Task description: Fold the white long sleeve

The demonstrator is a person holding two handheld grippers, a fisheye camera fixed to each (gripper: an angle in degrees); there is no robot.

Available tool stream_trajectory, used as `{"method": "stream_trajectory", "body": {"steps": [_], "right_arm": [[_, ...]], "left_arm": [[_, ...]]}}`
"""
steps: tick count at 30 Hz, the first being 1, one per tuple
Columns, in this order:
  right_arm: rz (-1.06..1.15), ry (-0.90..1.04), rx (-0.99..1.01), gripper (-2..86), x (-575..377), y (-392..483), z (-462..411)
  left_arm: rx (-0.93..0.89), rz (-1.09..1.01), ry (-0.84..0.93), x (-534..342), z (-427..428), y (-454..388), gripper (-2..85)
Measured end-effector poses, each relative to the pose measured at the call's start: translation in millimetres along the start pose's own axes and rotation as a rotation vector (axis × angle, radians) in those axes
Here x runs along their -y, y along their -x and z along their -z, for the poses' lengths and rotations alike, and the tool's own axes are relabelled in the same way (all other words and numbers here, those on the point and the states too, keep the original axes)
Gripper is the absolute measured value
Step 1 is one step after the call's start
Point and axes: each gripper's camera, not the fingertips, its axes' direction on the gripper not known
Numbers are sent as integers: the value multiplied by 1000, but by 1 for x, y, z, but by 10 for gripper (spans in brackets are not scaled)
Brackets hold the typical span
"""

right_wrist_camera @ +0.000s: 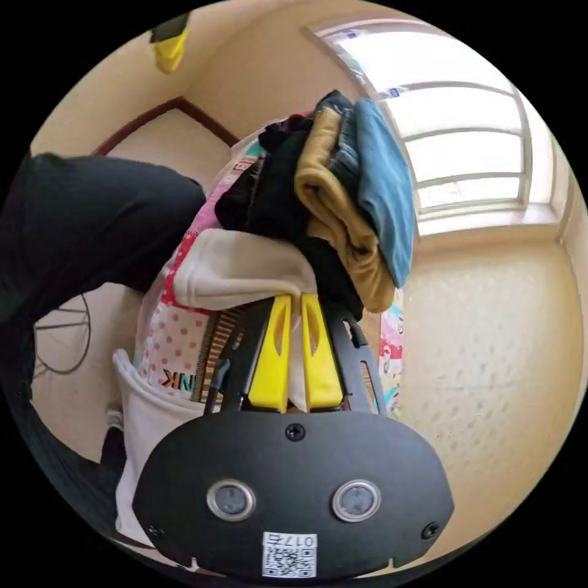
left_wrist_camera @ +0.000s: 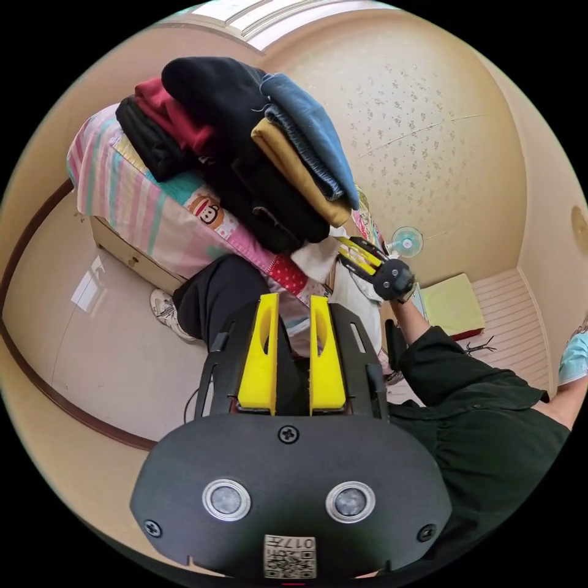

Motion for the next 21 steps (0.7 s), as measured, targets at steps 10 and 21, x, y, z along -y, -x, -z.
{"method": "stream_trajectory", "body": {"steps": [10, 21], "right_arm": [[-2010, -328, 134, 39, -523, -140, -16], [-2067, -102, 173, 91, -644, -88, -7]], "left_arm": [[-29, -25, 26, -8, -20, -4, 84], [-142, -276, 290, 41, -172, -107, 86]]}}
